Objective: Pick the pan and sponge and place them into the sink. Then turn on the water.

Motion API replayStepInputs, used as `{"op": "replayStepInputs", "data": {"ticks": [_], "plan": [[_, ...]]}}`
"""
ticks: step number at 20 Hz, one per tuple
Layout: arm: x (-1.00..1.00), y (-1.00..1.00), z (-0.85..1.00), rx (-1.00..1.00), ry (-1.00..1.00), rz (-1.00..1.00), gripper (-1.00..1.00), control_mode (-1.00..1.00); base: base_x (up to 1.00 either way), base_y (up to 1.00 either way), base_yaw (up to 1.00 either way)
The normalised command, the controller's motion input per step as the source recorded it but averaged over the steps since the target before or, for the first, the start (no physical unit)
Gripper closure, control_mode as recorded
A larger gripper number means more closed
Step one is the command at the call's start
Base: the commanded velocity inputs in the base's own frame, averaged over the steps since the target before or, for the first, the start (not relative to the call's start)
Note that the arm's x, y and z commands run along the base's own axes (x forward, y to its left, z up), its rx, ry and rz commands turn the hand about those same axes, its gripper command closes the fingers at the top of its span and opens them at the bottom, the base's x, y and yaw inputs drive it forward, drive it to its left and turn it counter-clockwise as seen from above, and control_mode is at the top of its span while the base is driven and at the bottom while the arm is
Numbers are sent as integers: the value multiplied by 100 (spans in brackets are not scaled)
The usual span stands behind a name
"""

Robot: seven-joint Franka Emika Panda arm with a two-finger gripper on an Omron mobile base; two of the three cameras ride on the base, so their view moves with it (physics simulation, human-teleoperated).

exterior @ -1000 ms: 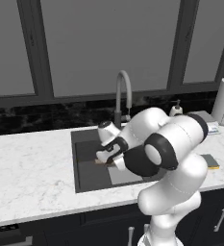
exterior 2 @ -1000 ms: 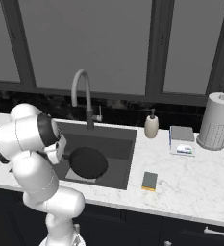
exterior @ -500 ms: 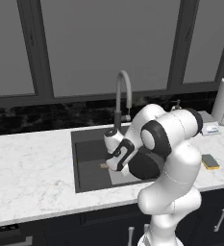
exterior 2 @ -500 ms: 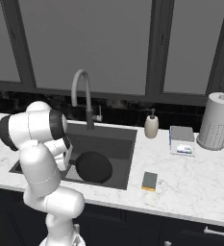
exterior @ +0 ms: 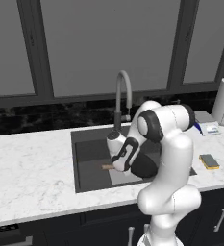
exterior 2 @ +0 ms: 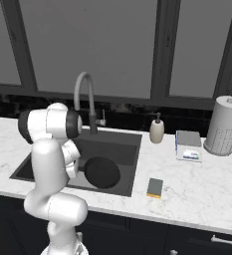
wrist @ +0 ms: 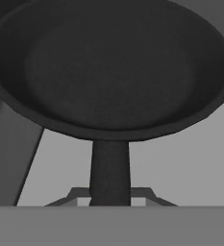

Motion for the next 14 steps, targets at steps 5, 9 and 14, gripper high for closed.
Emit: {"op": "replayStepInputs", "data": {"ticks": [5,9,14], "plan": [[21,0,-37,0,-6,0,100,-100,0,0,0],[8,8,-48,0,-4,0,100,-100,0,0,0],[10,12,-49,0,0,0,100,-100,0,0,0]]}}
